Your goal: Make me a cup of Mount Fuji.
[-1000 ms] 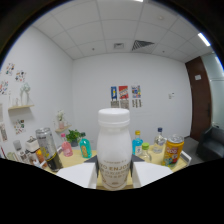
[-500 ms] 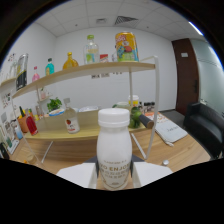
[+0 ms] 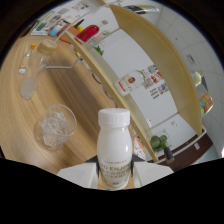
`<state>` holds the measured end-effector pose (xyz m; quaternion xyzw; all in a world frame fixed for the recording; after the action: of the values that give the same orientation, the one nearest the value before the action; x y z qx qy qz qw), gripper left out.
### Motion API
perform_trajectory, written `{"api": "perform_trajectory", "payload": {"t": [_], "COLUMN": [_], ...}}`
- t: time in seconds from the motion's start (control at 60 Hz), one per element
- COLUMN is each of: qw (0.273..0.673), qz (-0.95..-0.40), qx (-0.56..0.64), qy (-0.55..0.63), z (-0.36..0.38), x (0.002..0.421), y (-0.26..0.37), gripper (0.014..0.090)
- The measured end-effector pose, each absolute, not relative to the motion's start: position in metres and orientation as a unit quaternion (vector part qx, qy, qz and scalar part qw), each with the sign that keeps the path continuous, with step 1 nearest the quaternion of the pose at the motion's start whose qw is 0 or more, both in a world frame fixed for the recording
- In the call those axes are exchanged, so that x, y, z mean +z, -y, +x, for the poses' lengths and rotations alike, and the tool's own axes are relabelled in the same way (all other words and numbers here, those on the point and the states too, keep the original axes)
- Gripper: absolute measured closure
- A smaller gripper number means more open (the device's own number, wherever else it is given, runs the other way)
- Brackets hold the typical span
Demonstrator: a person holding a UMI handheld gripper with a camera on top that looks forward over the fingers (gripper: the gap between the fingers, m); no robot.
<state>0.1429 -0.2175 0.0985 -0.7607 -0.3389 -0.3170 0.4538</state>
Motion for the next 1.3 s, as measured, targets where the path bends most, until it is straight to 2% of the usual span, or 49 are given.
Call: {"api": "perform_trajectory", "payload": {"t": [0.15,0.45,0.567,0.733,0.833,0.9,1.067,1.167,1.3], "qw": [0.398,0.287,0.274,0.273,0.304,0.351,0.511,0.584,0.608], "qz": [-0.683,-0.557,-0.524,-0.518,-0.533,-0.561,-0.657,-0.700,-0.763], "qx": [-0.413,-0.536,-0.550,-0.548,-0.534,-0.505,-0.358,-0.251,-0.134], "qy": [0.453,0.566,0.590,0.598,0.582,0.554,0.424,0.325,0.171], "z": [0.146,0.150,0.140,0.134,0.127,0.120,0.100,0.097,0.115], "x": [0.108,0.124,0.129,0.129,0.137,0.148,0.184,0.200,0.187], "y": [0.209,0.199,0.197,0.197,0.197,0.201,0.211,0.218,0.218], "gripper": [0.0566,0.0563,0.0565,0.0563,0.0563,0.0562,0.0556,0.0557,0.0559]}}
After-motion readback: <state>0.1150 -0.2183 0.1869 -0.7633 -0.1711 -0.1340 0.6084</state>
